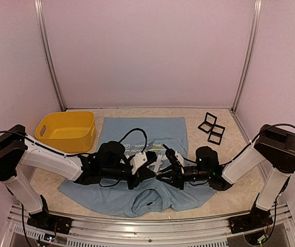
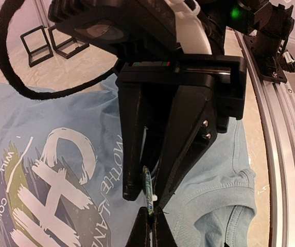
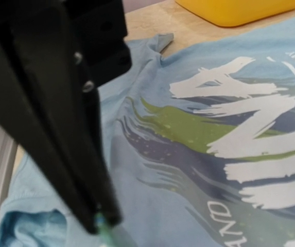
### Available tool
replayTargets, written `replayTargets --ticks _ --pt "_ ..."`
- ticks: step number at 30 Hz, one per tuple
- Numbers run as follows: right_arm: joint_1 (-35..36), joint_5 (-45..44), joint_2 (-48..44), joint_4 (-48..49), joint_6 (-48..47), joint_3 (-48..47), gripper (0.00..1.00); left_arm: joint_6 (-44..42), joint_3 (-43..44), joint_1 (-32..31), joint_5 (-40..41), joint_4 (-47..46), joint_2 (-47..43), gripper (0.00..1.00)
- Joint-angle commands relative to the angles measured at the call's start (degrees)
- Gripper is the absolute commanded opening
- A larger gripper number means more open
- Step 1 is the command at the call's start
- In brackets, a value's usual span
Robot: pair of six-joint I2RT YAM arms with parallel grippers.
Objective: Pin the brooch onto the clothing
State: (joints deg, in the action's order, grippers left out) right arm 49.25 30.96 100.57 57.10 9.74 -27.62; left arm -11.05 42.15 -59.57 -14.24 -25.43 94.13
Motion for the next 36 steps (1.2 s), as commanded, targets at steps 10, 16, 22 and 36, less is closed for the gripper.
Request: replayTargets --ticks 10,16,22,36 --pt "-2.9 2.9 -8.2 -9.3 -6.9 0.8 0.48 -3.2 -1.2 -2.0 7.7 2.5 -1.4 0.00" --pt "-4.4 -2.7 -15.3 -16.4 -7.9 3.2 0.48 -10.1 0.3 -6.8 21.8 3.8 1.7 0.00" --pt "-4.5 -12.1 -17.0 -19.8 -5.5 3.4 0.47 -18.0 8.0 -15.4 29.5 15.5 10.3 0.01" --pt "-5.3 -44.8 -20.3 -57.3 17.0 -7.3 0.00 -5.9 14.4 -10.3 11.8 29.7 -0.6 0.68"
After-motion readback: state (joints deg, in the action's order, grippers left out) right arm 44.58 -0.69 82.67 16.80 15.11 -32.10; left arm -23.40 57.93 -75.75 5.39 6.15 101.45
